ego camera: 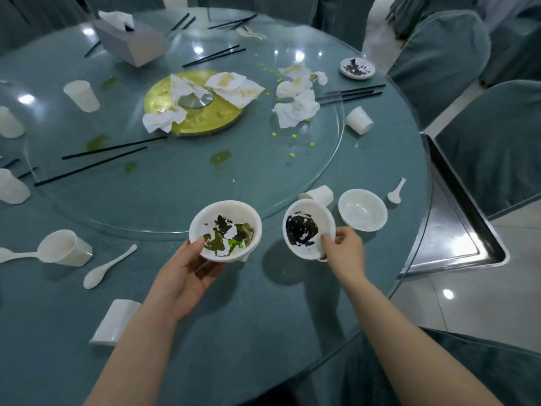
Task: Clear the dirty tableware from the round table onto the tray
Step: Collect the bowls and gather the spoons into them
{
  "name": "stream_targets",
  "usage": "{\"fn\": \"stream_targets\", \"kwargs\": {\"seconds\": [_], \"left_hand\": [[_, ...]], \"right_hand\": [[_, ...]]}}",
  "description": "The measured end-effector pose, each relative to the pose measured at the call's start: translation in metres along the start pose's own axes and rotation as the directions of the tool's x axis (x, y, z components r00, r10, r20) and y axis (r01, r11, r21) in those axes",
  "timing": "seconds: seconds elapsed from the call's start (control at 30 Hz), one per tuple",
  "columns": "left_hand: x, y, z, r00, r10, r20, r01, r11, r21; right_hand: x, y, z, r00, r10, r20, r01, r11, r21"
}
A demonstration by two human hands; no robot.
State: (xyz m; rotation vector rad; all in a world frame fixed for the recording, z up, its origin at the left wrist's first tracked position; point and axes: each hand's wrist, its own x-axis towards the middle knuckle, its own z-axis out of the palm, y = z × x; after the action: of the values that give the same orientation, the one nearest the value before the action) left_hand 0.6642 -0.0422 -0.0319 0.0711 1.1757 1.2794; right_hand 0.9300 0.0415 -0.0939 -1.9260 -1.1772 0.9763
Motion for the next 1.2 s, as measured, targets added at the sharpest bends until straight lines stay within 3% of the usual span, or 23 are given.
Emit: {"fn": "stream_targets", "kwargs": {"seconds": [0.23,0.4,0.53,0.8,1.03,1.2], "left_hand": [[0.008,-0.003,0.028,1.0,0.004,0.028,-0.006,0.998,0.07],[0.005,-0.003,0.029,0.999,0.004,0.036,-0.007,0.996,0.087],[0.002,0.002,0.026,1.0,0.016,0.026,-0.018,0.996,0.084],[-0.008,-0.007,0.023,0.995,0.039,0.097,-0.049,0.993,0.107],[-0.008,-0.034,0.059,0.96,-0.026,0.28,-0.05,0.964,0.26],[-0.033,-0.071,0.096,0.902,-0.085,0.423,-0.087,0.925,0.37]], "right_hand": [[0.058,0.014,-0.061,0.925,0.25,-0.286,-0.188,0.955,0.229],[0.077,0.028,-0.061,0.916,0.295,-0.271,-0.291,0.955,0.057],[0.074,0.026,-0.054,0.896,0.43,-0.11,-0.39,0.882,0.265],[0.031,0.004,-0.067,0.953,0.274,-0.128,-0.221,0.921,0.322],[-0.027,-0.02,-0.107,0.984,0.111,-0.138,-0.059,0.941,0.335],[-0.074,-0.029,-0.143,0.998,0.006,-0.059,0.012,0.956,0.294]]}}
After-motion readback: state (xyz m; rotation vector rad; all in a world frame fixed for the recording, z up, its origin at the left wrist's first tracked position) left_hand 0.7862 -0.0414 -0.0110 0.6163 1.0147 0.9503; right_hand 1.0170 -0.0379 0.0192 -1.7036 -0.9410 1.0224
